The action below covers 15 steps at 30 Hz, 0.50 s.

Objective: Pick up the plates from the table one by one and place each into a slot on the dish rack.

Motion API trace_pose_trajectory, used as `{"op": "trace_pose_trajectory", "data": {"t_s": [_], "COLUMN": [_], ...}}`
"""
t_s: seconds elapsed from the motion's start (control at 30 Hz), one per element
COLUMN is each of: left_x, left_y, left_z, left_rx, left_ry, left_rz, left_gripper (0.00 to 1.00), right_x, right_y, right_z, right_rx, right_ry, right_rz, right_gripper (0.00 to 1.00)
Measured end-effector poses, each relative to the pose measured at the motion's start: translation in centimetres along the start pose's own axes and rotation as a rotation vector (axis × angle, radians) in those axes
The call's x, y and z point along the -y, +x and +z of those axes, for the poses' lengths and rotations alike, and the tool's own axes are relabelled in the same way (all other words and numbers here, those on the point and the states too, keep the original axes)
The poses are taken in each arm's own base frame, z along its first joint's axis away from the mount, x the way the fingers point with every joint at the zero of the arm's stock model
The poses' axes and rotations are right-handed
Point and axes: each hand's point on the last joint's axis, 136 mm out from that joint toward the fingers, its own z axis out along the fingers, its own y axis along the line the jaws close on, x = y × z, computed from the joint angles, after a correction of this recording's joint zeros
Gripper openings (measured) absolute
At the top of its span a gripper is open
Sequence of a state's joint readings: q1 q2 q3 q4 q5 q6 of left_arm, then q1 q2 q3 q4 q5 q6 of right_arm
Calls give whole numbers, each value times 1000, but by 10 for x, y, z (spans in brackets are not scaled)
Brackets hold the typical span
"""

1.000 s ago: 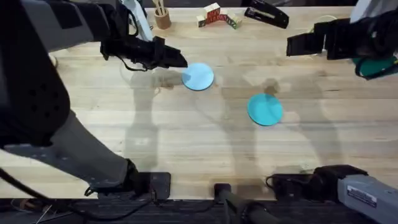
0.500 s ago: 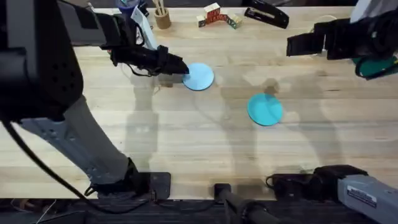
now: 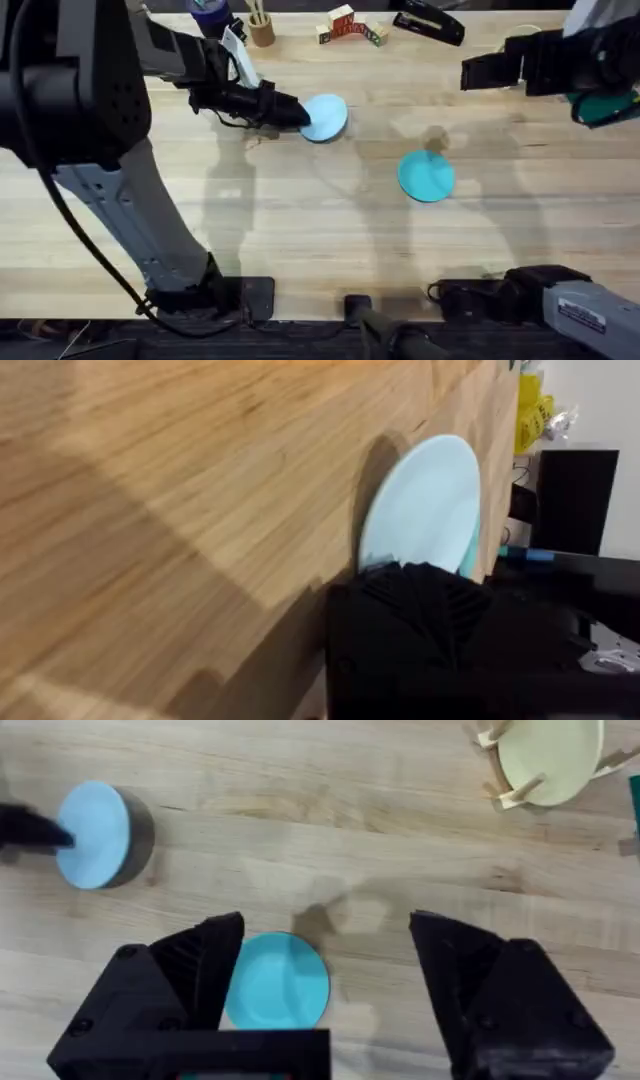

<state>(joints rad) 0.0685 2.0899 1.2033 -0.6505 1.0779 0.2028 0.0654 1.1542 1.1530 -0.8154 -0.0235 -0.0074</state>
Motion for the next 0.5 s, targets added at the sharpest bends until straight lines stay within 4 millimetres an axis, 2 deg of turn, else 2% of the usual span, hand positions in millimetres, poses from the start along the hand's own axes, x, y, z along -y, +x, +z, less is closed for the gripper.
{"op": "trace_pose_trajectory", "data": {"t_s": [0.5], "left_x": [0], "left_y": [0], "left_z": [0], "left_rx": [-1], "left_ry": [-1], "left_rz": [1], "left_gripper": [40], "right_x": [-2], "right_y": [0], "right_z": [0], "right_rx": [0], "right_ry": [-12], "right_rz": [0], "right_gripper": [996]}}
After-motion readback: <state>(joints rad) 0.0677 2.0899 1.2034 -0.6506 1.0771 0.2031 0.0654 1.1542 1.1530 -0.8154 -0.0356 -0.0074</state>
